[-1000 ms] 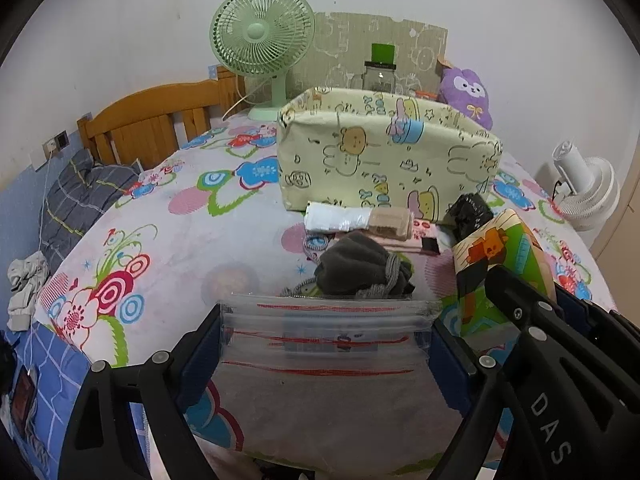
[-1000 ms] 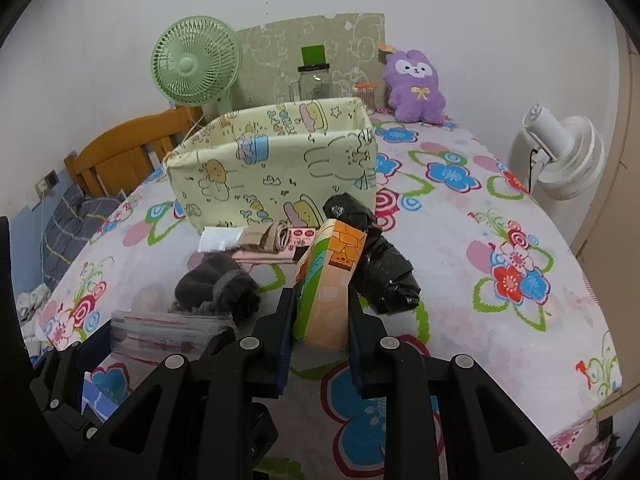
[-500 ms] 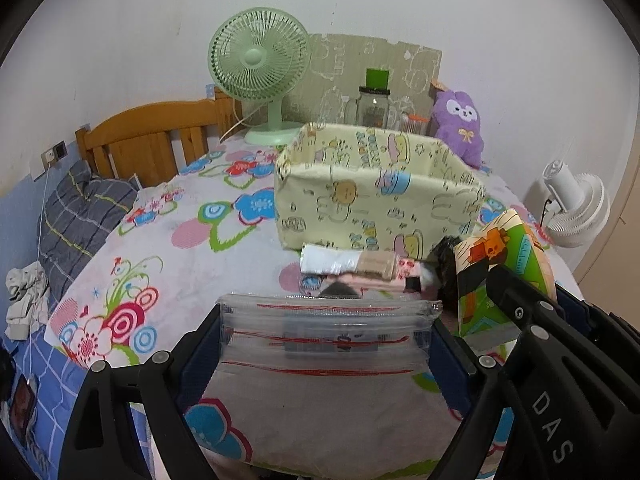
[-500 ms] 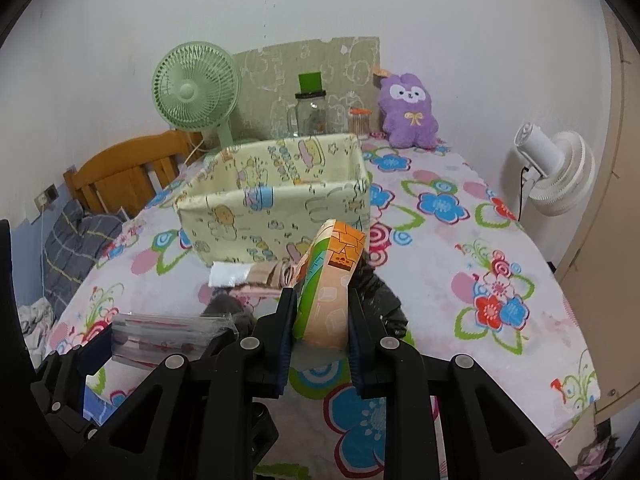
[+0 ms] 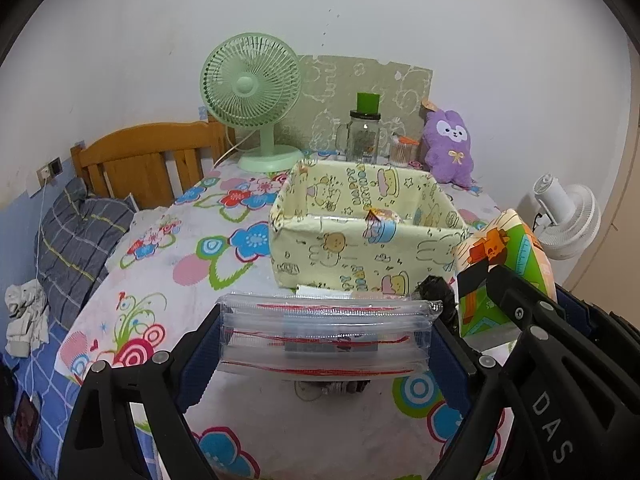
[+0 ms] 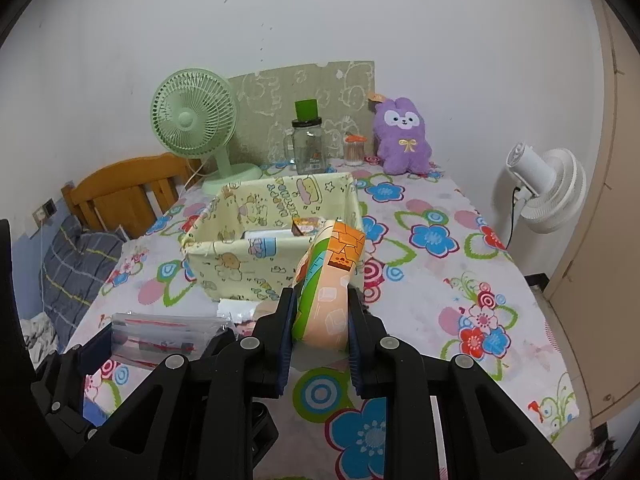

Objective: Organize soft objects

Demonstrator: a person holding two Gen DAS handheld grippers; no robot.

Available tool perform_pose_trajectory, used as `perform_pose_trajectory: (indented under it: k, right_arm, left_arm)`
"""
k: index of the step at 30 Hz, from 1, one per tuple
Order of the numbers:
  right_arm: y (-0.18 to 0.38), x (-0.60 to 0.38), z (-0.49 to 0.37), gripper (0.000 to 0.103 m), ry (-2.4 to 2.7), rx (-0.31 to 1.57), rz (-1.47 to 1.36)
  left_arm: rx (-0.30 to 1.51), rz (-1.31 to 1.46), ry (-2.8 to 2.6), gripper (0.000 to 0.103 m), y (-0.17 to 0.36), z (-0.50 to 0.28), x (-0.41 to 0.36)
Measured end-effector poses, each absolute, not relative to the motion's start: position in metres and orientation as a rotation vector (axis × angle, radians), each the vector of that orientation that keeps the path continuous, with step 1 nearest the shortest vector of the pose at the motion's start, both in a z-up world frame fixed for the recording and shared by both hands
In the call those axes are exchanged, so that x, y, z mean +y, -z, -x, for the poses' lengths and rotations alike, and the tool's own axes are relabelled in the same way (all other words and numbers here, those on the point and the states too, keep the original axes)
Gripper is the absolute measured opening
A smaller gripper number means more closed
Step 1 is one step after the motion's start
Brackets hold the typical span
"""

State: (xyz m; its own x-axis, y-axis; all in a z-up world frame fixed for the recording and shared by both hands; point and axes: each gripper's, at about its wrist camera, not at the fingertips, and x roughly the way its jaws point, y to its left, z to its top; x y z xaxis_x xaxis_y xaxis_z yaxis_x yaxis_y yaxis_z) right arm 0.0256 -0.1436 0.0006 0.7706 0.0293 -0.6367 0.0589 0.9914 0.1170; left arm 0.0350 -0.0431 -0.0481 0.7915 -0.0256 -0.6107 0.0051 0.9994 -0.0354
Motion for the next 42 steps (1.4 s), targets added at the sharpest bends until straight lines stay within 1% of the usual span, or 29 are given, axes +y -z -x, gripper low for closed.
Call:
perform_pose_trajectory:
  k: [21, 42]
  right_arm:
    - [-0.028, -0.142, -0.049, 0.026, -0.005, 0.669, -0.112]
    - [-0.035, -0.145, -0.084, 0.026, -0.022, 0.666, -0.103]
  left_arm:
    - [0.611, -0.017, 0.084, 0.092, 0.017, -0.058, -0.047]
    - [0.598, -0.052, 0.15, 0.093, 0.007, -0.099, -0.053]
